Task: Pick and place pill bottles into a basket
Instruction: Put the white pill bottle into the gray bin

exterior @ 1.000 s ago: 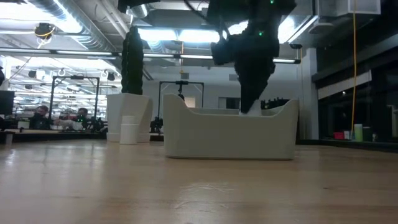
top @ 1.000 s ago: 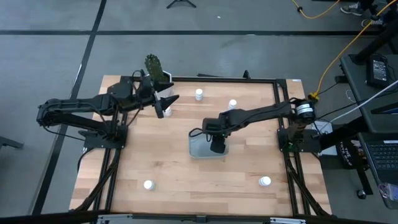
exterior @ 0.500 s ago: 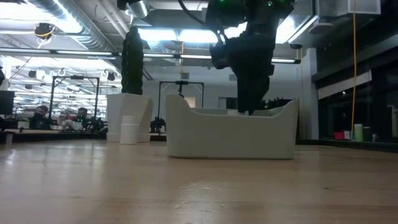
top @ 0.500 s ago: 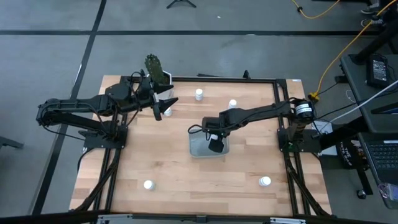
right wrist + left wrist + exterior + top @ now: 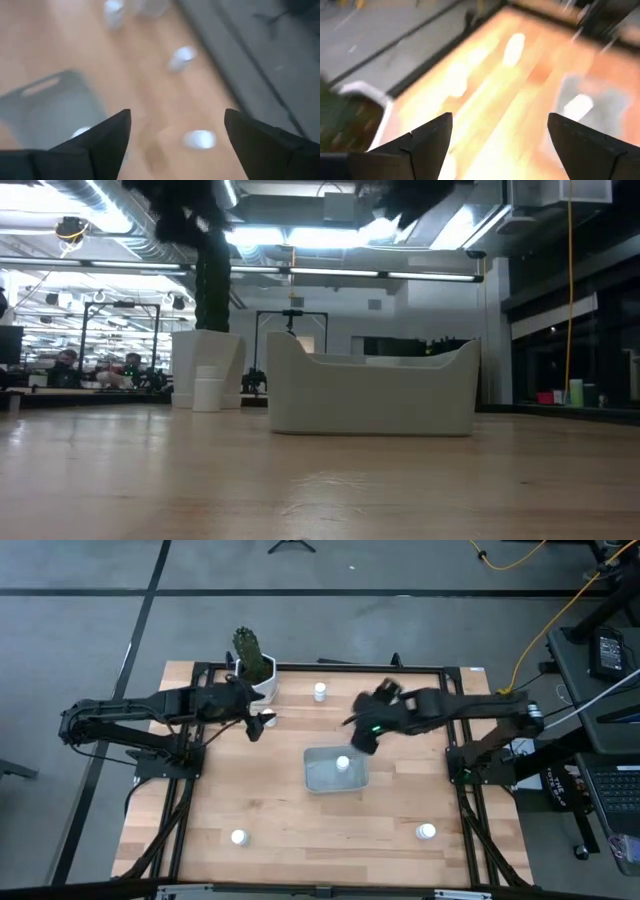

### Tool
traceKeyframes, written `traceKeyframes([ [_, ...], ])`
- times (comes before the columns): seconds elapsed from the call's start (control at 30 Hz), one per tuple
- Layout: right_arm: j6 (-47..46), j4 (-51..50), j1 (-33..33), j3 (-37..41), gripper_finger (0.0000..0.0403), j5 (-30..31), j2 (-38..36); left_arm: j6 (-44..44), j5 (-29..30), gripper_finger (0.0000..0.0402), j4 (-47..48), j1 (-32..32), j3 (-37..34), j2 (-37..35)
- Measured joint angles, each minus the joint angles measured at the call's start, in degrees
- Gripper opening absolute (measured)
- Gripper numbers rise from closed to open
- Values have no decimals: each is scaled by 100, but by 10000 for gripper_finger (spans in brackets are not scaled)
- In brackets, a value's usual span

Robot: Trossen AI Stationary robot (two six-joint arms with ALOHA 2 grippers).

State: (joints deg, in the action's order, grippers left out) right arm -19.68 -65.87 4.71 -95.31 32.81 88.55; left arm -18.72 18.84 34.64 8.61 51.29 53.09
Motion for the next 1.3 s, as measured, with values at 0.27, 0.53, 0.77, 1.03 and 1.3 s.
traceKeyframes([
  [0.27, -409, -406, -9, 4, 311, 658, -1045, 116, -491, 320, 1425, 424, 0, 669],
  [0.53, -383, -488, -15, 9, 311, 722, -1217, 668, -1127, 347, 1268, 975, 0, 1958],
  [0.77, -394, -625, -3, 11, 311, 693, -1133, 905, -997, 369, 674, 1422, 0, 2678],
  [1.03, -400, -640, -2, 11, 311, 604, -1129, 1038, -803, 370, 417, 1902, 17, 3104],
  [1.3, -378, -648, -2, 11, 311, 602, -1129, 1179, -896, 360, 317, 1934, 24, 3190],
])
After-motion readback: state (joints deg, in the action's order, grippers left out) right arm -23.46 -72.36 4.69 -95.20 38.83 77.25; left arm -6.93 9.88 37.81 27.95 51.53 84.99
